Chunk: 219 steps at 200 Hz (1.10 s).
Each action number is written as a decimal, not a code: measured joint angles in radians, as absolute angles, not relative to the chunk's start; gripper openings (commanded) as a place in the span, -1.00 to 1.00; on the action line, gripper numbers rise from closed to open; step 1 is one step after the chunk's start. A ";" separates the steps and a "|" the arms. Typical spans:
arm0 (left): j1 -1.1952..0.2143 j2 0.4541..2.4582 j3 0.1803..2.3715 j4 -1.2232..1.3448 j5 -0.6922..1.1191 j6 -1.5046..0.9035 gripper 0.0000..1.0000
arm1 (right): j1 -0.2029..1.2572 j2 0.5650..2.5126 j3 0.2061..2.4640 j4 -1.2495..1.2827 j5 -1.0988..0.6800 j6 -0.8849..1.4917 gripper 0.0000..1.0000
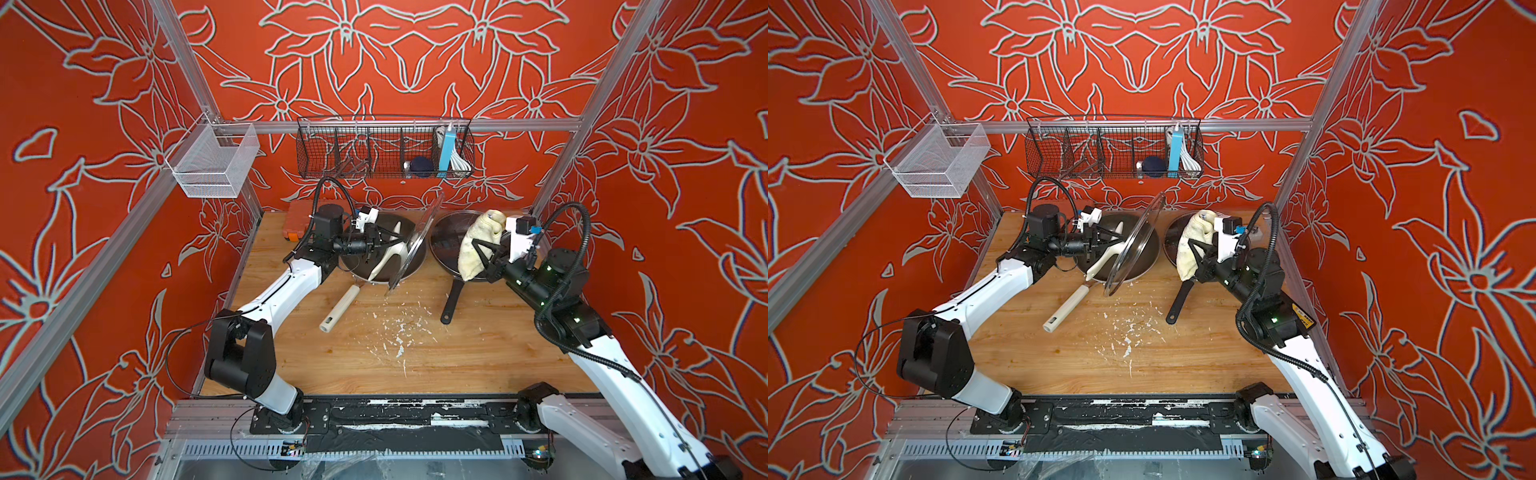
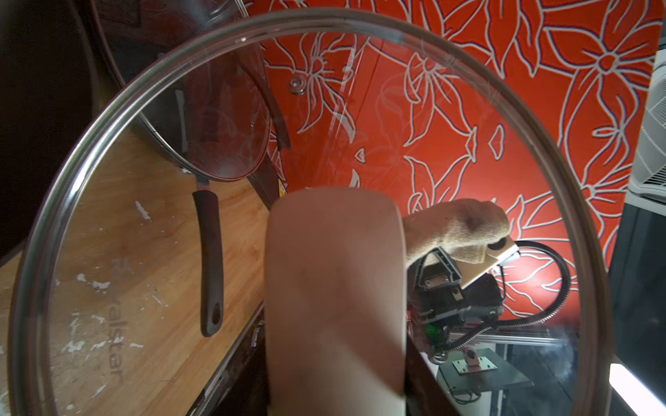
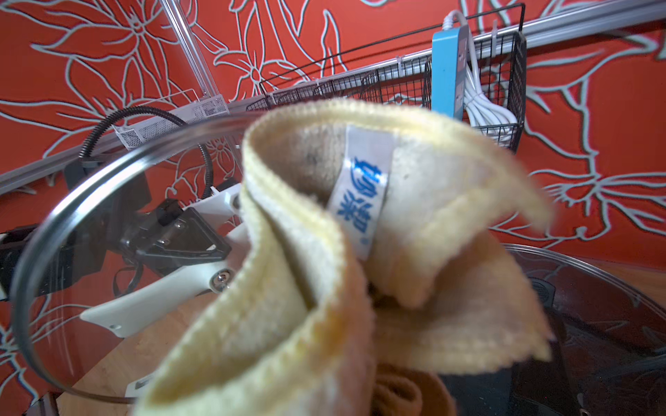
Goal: Wipe the pot lid with a cloth
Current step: Wipe the pot lid.
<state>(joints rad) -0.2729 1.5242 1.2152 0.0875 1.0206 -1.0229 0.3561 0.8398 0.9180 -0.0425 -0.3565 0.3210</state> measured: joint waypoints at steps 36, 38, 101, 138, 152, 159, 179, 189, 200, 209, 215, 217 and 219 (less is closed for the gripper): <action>-0.273 1.443 1.180 -0.041 0.853 -0.808 -1.00 | 0.359 0.829 0.938 -0.071 -0.385 0.307 -1.00; -0.273 1.438 1.177 -0.044 0.845 -0.799 -1.00 | 0.360 0.829 0.939 -0.074 -0.387 0.305 -1.00; -0.279 1.283 1.057 -0.085 0.607 -0.406 -1.00 | 0.502 0.894 1.098 -0.225 -0.331 0.191 -1.00; -0.345 1.243 1.037 -0.093 0.444 -0.129 -1.00 | 0.605 1.003 1.262 -0.374 -0.234 0.127 -1.00; -0.401 1.226 1.024 -0.091 0.371 0.001 -1.00 | 0.616 1.048 1.318 -0.424 -0.198 0.122 -1.00; -0.428 1.217 1.014 -0.085 0.344 0.054 -1.00 | 0.618 1.070 1.344 -0.450 -0.180 0.122 -1.00; -0.504 1.194 0.968 -0.051 0.267 0.182 -1.00 | 0.620 1.137 1.421 -0.534 -0.135 0.136 -1.00; -0.535 1.183 0.934 -0.018 0.232 0.236 -1.00 | 0.620 1.167 1.454 -0.568 -0.117 0.147 -1.00; -0.564 1.174 0.900 0.010 0.198 0.293 -1.00 | 0.620 1.194 1.478 -0.604 -0.091 0.167 -1.00; -0.581 1.169 0.876 0.031 0.177 0.331 -1.00 | 0.620 1.210 1.486 -0.627 -0.075 0.176 -1.00; -0.588 1.166 0.861 0.047 0.166 0.355 -1.00 | 0.620 1.220 1.488 -0.642 -0.067 0.184 -1.00; -0.591 1.164 0.856 0.051 0.162 0.366 -1.00 | 0.620 1.223 1.488 -0.648 -0.062 0.188 -1.00; -0.594 1.163 0.851 0.056 0.158 0.374 -1.00 | 0.620 1.226 1.488 -0.654 -0.060 0.191 -1.00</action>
